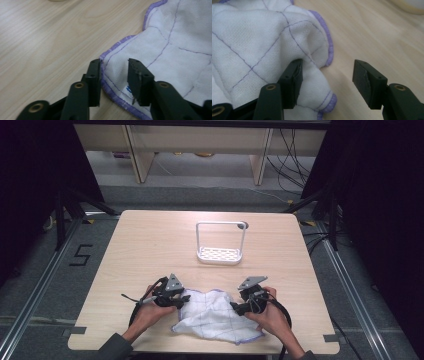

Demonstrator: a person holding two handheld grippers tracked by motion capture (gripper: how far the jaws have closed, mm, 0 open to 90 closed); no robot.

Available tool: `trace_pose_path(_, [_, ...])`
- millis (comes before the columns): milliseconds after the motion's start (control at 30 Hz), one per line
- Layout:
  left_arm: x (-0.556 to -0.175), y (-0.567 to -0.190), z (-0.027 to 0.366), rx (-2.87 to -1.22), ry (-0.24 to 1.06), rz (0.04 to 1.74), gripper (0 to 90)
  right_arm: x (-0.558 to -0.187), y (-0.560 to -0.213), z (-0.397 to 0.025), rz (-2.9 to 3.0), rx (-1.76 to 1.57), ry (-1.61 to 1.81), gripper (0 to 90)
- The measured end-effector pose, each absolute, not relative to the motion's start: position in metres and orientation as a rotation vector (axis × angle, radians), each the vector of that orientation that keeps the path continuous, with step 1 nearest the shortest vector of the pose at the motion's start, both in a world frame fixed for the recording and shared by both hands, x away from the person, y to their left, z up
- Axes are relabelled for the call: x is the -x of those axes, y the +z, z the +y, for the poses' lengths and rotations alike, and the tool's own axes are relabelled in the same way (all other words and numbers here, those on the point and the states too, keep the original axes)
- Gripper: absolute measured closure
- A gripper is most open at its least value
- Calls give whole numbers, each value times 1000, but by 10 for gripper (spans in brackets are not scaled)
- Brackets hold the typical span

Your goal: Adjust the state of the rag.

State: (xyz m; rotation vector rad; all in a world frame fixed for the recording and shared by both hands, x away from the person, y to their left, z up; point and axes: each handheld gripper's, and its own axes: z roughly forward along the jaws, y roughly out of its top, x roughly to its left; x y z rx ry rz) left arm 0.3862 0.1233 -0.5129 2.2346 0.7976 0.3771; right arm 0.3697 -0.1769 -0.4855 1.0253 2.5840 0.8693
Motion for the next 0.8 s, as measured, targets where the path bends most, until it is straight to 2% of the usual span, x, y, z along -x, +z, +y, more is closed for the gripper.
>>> trace_pose_path(133, [-383, -514, 122, -2232, 354, 764, 797, -360, -492, -170, 2604, -1008, 818, 400])
trace_pose_path(300, [-383, -514, 124, -2221, 339, 759, 849, -363, -494, -171, 2599, -1033, 813, 413])
trace_pose_path(400, [-384, -513, 130, -2231, 355, 757, 855, -364, -495, -174, 2630, -1030, 854, 521])
trace_pose_path(433, [-383, -514, 131, -2220, 353, 771, 858, -363, -495, -174, 2640, -1039, 863, 575])
trace_pose_path(467, [-383, -514, 133, -2213, 351, 773, 860, -361, -496, -173, 2645, -1063, 892, 668])
trace_pose_path(533, [-383, -514, 138, -2215, 363, 777, 860, -361, -496, -173, 2647, -1072, 898, 682])
trace_pose_path(633, [-383, -514, 141, -2195, 361, 784, 862, -363, -497, -176, 2664, -1007, 905, 794])
trace_pose_path(700, [-382, -512, 142, -2182, 352, 783, 862, -363, -493, -177, 2683, -999, 884, 831])
trace_pose_path(800, [-382, -506, 143, -2168, 374, 767, 863, -369, -487, -180, 2649, -937, 873, 846])
